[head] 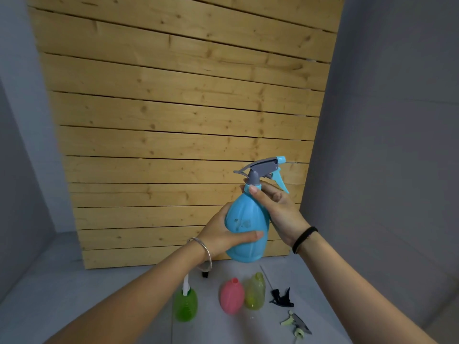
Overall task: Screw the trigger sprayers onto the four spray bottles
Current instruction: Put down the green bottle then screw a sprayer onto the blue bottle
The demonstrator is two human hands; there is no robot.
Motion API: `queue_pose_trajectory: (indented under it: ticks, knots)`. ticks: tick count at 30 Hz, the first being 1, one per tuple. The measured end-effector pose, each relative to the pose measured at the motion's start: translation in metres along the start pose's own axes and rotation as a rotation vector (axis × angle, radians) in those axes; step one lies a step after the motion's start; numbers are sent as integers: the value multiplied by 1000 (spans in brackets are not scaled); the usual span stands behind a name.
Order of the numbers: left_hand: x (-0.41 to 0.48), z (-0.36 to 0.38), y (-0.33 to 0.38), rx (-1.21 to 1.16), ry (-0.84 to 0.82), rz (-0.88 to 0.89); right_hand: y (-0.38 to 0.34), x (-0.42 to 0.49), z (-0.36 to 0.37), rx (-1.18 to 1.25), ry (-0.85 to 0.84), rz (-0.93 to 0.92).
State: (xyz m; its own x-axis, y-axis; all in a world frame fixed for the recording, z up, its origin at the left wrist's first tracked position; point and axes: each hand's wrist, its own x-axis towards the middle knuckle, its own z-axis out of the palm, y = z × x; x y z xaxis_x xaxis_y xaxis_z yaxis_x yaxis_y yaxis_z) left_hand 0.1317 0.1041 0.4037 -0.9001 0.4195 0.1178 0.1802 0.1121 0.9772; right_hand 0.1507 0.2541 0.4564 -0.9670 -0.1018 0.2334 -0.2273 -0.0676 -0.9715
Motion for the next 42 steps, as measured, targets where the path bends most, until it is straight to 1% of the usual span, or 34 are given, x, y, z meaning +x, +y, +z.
queue_pose_trajectory:
  ticks: [5, 7, 11, 17, 21, 23, 27, 28, 31, 32, 35, 37, 41, 42]
  knots:
    - [-1, 7, 0, -22, 41, 13, 9, 5, 4, 46, 102, -46]
    - [-1, 7, 1, -23, 40, 14, 8, 5, 3, 36, 55, -41]
    - [0, 1, 5, -20, 10, -3, 4, 6, -3, 72, -68, 34]
    - [0, 4, 4, 9, -5, 7, 4, 6, 0, 43, 43, -9]
    - [-1, 3, 6, 23, -33, 14, -2, 2, -8, 42, -79, 42]
    - [-2, 4, 6, 13, -38, 16, -3, 0, -8, 35, -96, 55]
    - [-4, 7, 4, -6, -38, 15, 0, 0, -3, 67, 17, 47]
    - [-4, 6, 5, -7, -40, 15, 0, 0, -4, 76, 6, 55]
    - [-3, 2, 6, -10, -53, 17, -6, -2, -8, 75, -116, 72]
    - [-3, 2, 6, -14, -52, 17, -6, -3, -9, 81, -125, 72]
    - [-4, 2, 5, -2, -54, 15, -2, -1, -6, 128, -51, 61]
    - [-4, 3, 4, 13, -64, 15, 0, 0, -6, 114, -25, 52]
    - [-2, 1, 5, -8, -50, 13, -5, 0, -10, 76, -147, 67]
    - [-2, 0, 5, -9, -48, 11, -5, 0, -9, 67, -149, 62]
